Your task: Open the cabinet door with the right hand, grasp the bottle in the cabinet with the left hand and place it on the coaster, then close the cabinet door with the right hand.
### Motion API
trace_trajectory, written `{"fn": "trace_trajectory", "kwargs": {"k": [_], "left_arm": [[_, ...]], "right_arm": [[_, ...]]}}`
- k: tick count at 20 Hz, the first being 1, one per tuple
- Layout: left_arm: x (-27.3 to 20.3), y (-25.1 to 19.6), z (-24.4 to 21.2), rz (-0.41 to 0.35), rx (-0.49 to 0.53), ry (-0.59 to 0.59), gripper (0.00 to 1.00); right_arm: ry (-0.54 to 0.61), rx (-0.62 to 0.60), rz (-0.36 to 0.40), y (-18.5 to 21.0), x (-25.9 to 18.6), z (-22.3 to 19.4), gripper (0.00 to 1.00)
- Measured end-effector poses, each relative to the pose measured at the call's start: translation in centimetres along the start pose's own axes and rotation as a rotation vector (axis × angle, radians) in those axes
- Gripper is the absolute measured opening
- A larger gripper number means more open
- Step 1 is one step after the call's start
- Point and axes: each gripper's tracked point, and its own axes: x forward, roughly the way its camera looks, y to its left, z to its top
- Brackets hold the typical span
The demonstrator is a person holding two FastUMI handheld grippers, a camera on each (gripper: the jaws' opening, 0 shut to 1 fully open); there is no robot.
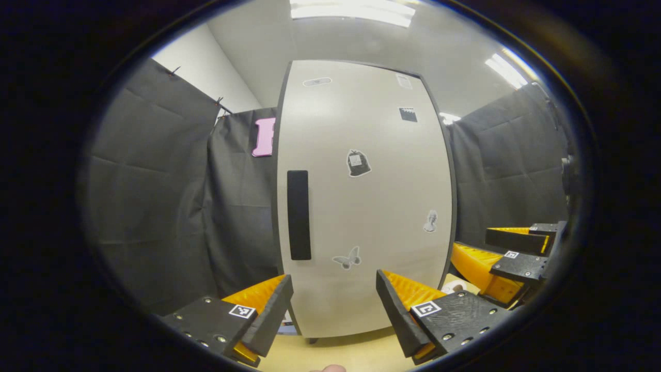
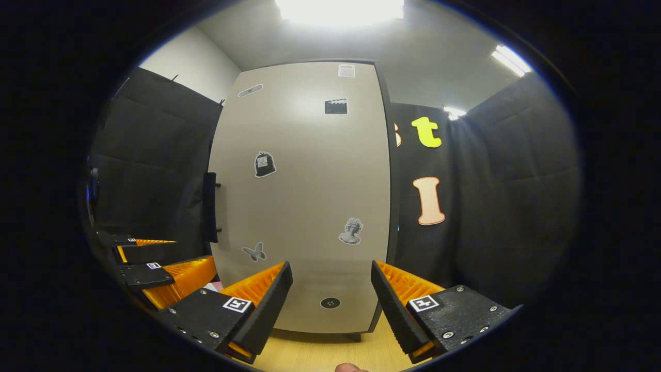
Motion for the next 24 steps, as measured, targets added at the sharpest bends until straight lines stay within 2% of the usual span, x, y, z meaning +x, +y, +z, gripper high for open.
{"fn": "trace_trajectory", "kwargs": {"k": [3, 4, 5, 9, 10, 11, 12, 15, 16, 17, 18, 19, 20, 21, 22, 23, 24], "left_arm": [[0.1, 0.1, -0.5, 0.003, -0.002, 0.015, 0.97], [0.1, 0.0, -0.6, 0.0, -0.003, 0.018, 0.93], [0.2, 0.2, -0.8, 0.001, -0.003, 0.017, 0.97], [0.3, 0.0, -1.3, -0.01, -0.015, 0.029, 0.97], [0.3, 0.0, -1.3, -0.013, -0.008, 0.034, 0.93], [0.3, 0.0, -1.2, -0.013, 0.001, 0.036, 0.97], [0.2, 0.1, -1.1, -0.014, 0.011, 0.035, 0.93], [0.2, 0.0, -1.0, -0.009, 0.024, 0.034, 0.93], [0.2, -0.1, -1.0, -0.009, 0.02, 0.035, 0.97], [-0.2, 0.1, -1.1, -0.01, 0.015, 0.039, 0.93], [-0.3, 0.1, -1.2, -0.012, 0.008, 0.044, 0.97], [-0.4, 0.1, -1.3, -0.014, 0.001, 0.048, 0.97], [-0.4, 0.1, -1.3, -0.014, -0.004, 0.047, 0.93], [-0.4, 0.2, -1.4, -0.011, -0.006, 0.045, 0.97], [-0.4, 0.3, -1.4, -0.005, -0.006, 0.046, 0.93], [-0.5, 0.2, -1.4, 0.0, -0.011, 0.044, 0.93], [-0.4, 0.2, -1.4, 0.001, -0.016, 0.043, 0.97]], "right_arm": [[-0.004, 0.017, 0.016, 0.2, 0.2, -0.2, 0.95], [0.0, 0.019, 0.012, 0.0, 0.3, -0.4, 0.95], [0.006, 0.017, 0.007, -0.3, 0.3, -0.8, 0.95], [0.012, 0.007, 0.006, -0.2, 0.5, -1.2, 0.95], [0.018, 0.001, 0.011, 0.0, 0.6, -1.4, 0.95], [0.024, -0.003, 0.019, 0.4, 0.6, -1.6, 0.95], [0.029, -0.007, 0.029, 0.8, 0.6, -1.8, 0.95], [0.037, -0.014, 0.059, 1.8, 0.4, -2.3, 0.95], [0.036, -0.015, 0.07, 2.0, 0.4, -2.4, 0.95], [0.032, -0.018, 0.082, 2.3, 0.3, -2.4, 0.95], [0.028, -0.028, 0.087, 2.3, 0.4, -2.4, 0.95], [0.026, -0.038, 0.088, 2.2, 0.4, -2.3, 0.95], [0.022, -0.038, 0.091, 2.2, 0.4, -2.2, 0.95], [0.019, -0.035, 0.091, 2.1, 0.6, -2.0, 0.95], [0.016, -0.028, 0.089, 2.0, 0.6, -1.8, 0.95], [0.016, -0.021, 0.089, 2.0, 0.6, -1.7, 0.95], [0.016, -0.016, 0.09, 2.1, 0.6, -1.6, 0.95]]}}
